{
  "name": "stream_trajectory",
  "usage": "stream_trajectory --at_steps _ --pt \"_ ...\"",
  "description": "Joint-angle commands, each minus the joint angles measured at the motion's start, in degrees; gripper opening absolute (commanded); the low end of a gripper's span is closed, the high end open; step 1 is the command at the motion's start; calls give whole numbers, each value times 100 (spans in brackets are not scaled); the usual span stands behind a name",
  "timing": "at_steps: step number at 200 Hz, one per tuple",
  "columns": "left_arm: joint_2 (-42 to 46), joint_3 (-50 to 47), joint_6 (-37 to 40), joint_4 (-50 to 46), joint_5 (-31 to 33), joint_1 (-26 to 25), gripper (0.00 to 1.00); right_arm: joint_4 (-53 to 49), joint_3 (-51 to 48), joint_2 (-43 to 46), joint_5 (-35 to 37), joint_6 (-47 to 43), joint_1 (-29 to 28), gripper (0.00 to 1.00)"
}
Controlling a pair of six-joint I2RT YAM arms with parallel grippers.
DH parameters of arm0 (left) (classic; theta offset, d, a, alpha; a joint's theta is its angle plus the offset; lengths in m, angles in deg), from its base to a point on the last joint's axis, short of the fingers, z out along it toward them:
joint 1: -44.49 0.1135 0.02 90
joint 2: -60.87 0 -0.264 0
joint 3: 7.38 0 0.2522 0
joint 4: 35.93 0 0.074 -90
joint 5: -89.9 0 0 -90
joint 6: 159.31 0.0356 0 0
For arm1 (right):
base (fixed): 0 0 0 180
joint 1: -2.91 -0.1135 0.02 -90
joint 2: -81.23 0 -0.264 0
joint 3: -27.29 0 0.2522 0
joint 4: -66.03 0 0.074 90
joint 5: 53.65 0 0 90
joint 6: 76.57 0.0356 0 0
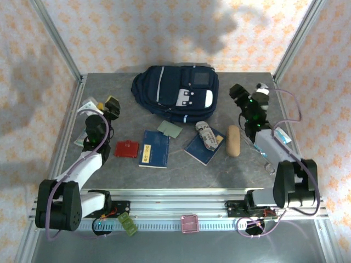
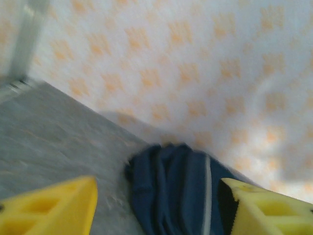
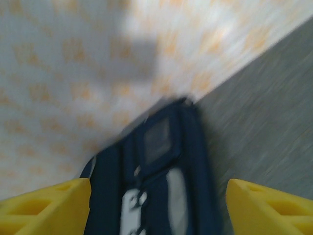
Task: Pack the student bag
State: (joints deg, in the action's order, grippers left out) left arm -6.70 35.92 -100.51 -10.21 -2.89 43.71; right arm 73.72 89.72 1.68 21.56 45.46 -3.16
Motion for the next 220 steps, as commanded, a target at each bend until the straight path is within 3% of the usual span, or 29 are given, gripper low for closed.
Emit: stream_trajectory --at_steps 1,44,82,92,108,118,146,196,220 --pt "-370 346 -849 -906 -1523 -171 61 -1038 433 -462 -783 693 -464 73" --pt "-992 340 -1123 -983 -1538 -839 68 -1515 756 -1582 -599 930 -532 80" --pt "-1732 622 -1360 -804 -1684 -1017 69 -1544 1388 -2527 -616 798 -563 72" --pt "-1974 748 -1388 -739 -1661 -1035 69 -1552 1576 -2754 -663 791 -565 65" --pt "-2400 1069 -1424 -753 -1632 -1034 70 -1678 1860 -3060 -699 735 -555 35" --pt "-2699 1359 -1432 -788 -1715 -1035 70 -1706 1921 -3116 -710 708 -523 22" --pt "-3541 2065 -1502 -837 -1763 -1031 72 -1622 1782 -2923 -688 752 -216 6" --pt "-4869 3221 -1764 -1054 -1926 -1036 71 -1975 2136 -3005 -877 447 97 7" --pt "-5189 3483 -1863 -1110 -1973 -1036 62 -2093 2333 -3179 -942 426 106 10"
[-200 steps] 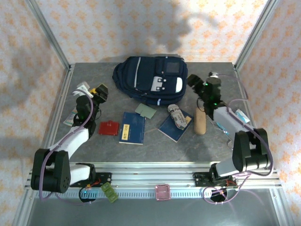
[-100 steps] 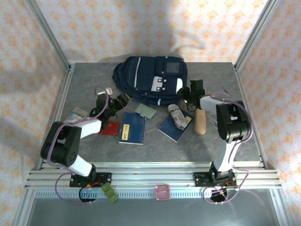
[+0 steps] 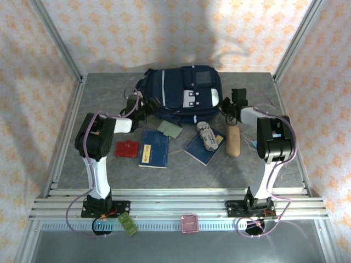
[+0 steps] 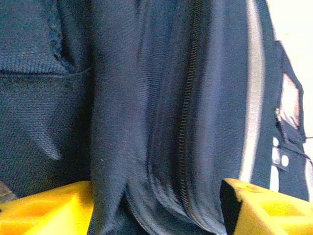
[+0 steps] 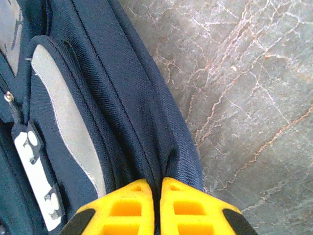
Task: Pack the student bag
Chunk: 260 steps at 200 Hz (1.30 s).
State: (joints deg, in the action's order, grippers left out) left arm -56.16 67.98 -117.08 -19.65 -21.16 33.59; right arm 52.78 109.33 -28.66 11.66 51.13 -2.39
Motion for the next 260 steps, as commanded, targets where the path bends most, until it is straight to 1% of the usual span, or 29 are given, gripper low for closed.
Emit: stream_trajectory --at_steps 1,6,9,19,27,31,64,87,110,134,150,170,182,197,217,228,260 --pt "-255 283 -211 -170 -149 -21 62 6 372 -146 46 -140 29 10" --pt "-311 318 -215 -179 -168 -23 55 29 375 -149 26 -131 29 11" --pt "-345 348 -214 -195 -182 -26 48 36 368 -148 17 -123 31 11" --pt "-434 423 -207 -253 -286 -19 21 55 372 -154 10 -104 29 12" --pt "-460 457 -207 -288 -404 -24 6 29 396 -165 16 -117 34 12" --pt "-455 443 -213 -272 -463 -19 0 12 422 -177 26 -117 30 12" --pt "48 -154 -439 169 -580 -44 0 -234 786 -435 92 -136 53 15" --pt "511 -621 -677 387 -715 -112 0 -380 1167 -647 76 -113 56 26" --pt "822 -903 -731 232 -655 -265 0 -675 1491 -664 95 -132 47 42" --pt "1032 -1080 -814 350 -692 -352 0 -1045 1521 -255 266 -272 -102 53" --pt "1077 -965 -905 368 -745 -343 0 -1184 1293 214 276 -334 -314 56" --pt "1159 -586 -953 176 -827 -343 0 -1034 803 804 62 -333 -640 60" --pt "1236 -319 -970 30 -847 -343 0 -968 512 1065 -146 -305 -740 61" --pt "1326 -14 -965 -162 -847 -339 0 -796 163 1289 -438 -249 -755 61" --pt "1367 289 -1079 -258 -966 -275 0 -770 -84 1462 -375 -367 -762 62" --pt "1391 335 -1267 -154 -1050 -232 0 -754 -174 1533 -495 -369 -758 62" --pt "1562 317 -1674 105 -1084 -161 0 -375 -778 1898 -910 180 -754 62"
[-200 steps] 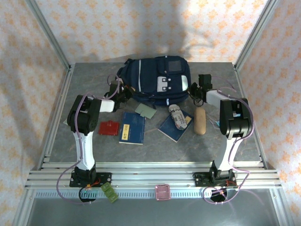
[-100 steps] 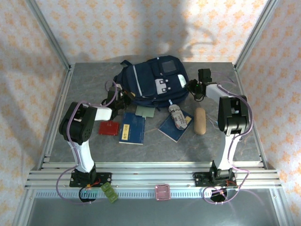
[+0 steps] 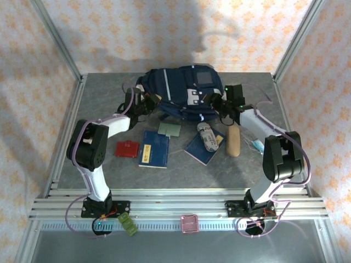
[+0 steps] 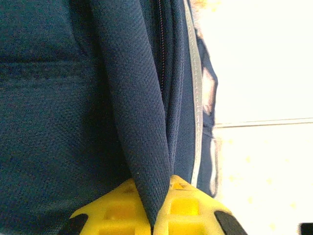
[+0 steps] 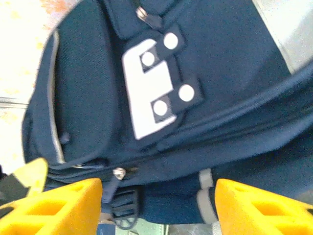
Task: Pack the student bag
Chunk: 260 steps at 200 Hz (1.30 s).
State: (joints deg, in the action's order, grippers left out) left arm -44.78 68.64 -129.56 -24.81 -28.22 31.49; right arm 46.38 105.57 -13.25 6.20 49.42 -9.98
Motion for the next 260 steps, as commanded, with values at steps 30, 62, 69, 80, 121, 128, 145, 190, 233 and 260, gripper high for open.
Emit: stream_trajectory --at_steps 30,62,69,80,121,128,145,190,233,260 --pt "508 333 -717 816 -461 86 0 459 -1032 804 -186 684 10 67" --pt "475 498 -734 749 -519 84 0 881 -1386 662 -166 954 116 69" --pt "475 489 -763 778 -534 84 0 941 -1369 560 -90 971 121 69" --pt "490 469 -793 828 -545 83 0 1043 -1292 390 -19 976 127 69" --pt "545 373 -863 911 -576 80 0 1205 -672 -398 -64 1087 128 68" --pt "545 358 -882 935 -579 86 0 1239 -576 -540 -168 1139 116 68" --pt "520 349 -908 976 -597 82 0 1364 -430 -823 -253 1258 86 65" --pt "379 270 -1016 1136 -721 90 0 1634 -177 -1189 -478 1429 103 13" --pt "257 391 -241 366 -497 285 3 1670 -41 -528 -845 1702 108 0" --pt "33 773 531 -484 -348 379 36 1530 149 -28 -728 2277 102 0"
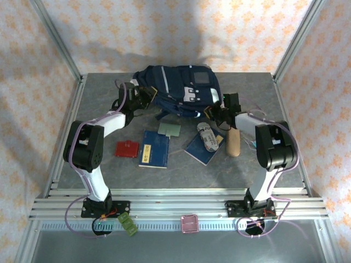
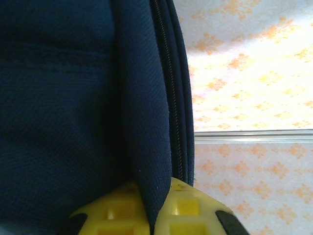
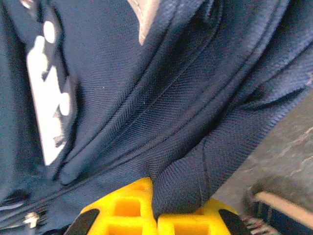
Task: Pack the student bag
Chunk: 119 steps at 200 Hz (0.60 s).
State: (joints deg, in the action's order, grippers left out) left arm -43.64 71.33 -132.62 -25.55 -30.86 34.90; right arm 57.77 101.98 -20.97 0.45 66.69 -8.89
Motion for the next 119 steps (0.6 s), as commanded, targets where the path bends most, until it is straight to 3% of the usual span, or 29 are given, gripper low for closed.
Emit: stream_trajectory --at_steps 1,44,69,119 --pt "-88 520 851 -423 -85 45 37 387 517 762 -136 575 -7 0" --pt "453 300 1035 -128 -200 34 48 527 600 1289 637 1731 -42 0" --pt "1275 -126 1544 -206 137 -86 56 323 865 1348 1032 1746 -137 0" --pt "2539 -1557 2517 91 954 -913 62 507 757 1280 1059 1943 -232 0"
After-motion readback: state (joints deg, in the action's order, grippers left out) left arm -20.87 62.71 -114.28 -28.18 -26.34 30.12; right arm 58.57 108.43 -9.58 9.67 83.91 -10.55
